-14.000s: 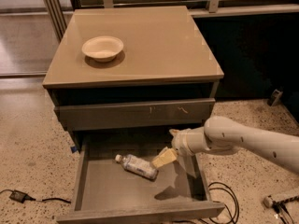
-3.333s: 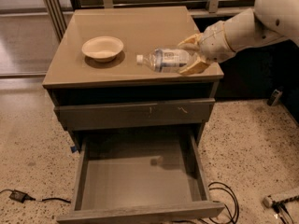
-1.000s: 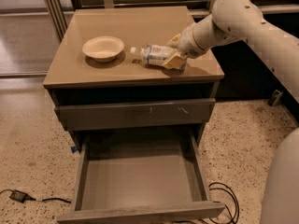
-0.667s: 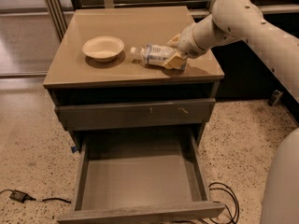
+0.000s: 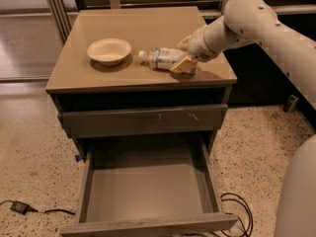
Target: Pick blue plastic bottle from middle drawer and place on counter
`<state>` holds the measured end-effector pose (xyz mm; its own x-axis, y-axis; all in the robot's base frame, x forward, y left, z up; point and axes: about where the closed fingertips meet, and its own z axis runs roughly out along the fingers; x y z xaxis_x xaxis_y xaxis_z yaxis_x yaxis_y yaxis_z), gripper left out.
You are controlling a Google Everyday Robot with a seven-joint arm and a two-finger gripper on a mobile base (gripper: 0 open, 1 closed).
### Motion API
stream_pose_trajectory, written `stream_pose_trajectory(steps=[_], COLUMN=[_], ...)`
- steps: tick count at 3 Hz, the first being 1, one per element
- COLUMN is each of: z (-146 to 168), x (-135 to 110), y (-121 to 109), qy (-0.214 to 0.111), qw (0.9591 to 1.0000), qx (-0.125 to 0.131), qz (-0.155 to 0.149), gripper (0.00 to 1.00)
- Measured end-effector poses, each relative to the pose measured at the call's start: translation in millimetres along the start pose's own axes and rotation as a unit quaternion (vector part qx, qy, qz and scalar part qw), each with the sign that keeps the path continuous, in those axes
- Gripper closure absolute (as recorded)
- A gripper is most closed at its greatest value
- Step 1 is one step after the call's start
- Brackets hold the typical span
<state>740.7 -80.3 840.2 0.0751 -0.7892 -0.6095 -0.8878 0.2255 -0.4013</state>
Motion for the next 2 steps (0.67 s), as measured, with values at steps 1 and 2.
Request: stream_pose_trajectory(steps=[1, 2], z=[0.1, 0.1], x=[0.0, 0.0], y=[0.0, 0.1], qy=[0.000, 0.000], qw=[1.0000, 1.0000], qx=[0.000, 0.000], qz=[0.000, 0.000], gripper=[0.00, 0.00])
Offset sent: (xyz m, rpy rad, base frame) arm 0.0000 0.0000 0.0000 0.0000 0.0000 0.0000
